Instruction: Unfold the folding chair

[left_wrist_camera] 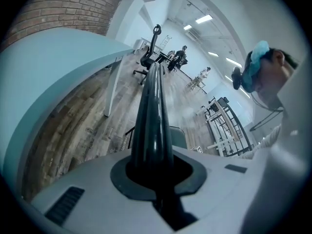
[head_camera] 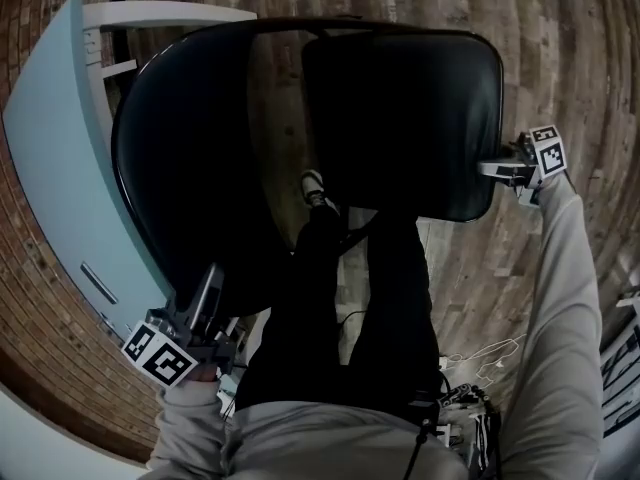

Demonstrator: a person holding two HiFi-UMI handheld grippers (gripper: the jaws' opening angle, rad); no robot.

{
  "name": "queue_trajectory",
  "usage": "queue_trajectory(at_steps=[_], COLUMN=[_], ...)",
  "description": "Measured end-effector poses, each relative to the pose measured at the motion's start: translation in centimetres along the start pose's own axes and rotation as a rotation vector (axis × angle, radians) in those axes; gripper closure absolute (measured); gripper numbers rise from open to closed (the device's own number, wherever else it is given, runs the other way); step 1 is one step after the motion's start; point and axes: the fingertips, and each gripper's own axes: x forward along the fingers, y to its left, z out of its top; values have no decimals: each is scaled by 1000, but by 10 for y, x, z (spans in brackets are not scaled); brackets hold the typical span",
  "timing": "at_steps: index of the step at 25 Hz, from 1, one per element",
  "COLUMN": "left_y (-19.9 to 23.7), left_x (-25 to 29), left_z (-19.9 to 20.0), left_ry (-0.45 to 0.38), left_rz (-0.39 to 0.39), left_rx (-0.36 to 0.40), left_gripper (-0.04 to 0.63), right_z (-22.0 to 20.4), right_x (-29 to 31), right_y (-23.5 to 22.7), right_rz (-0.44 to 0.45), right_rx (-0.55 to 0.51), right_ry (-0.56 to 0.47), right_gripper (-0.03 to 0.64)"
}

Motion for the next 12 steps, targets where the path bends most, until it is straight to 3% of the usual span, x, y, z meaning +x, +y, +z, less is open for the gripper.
queue_trajectory(at_steps=[5,9,12], left_y=[-18,-41,-52], left_x=[28,49,56], left_z=[-16,-24,-30], left_ry=[-1,15,19], left_rz=[-45,-107,-94], left_rx=[-21,9,17], left_gripper=[540,528,523], right_z=[-14,-20,-28], right_x=[-37,-57,-64], right_y=[-33,-62,-72], right_rz=[29,-16,-41], right_rx=[5,31,45], right_ry=[-27,-55,-82], right_gripper=[469,451,437])
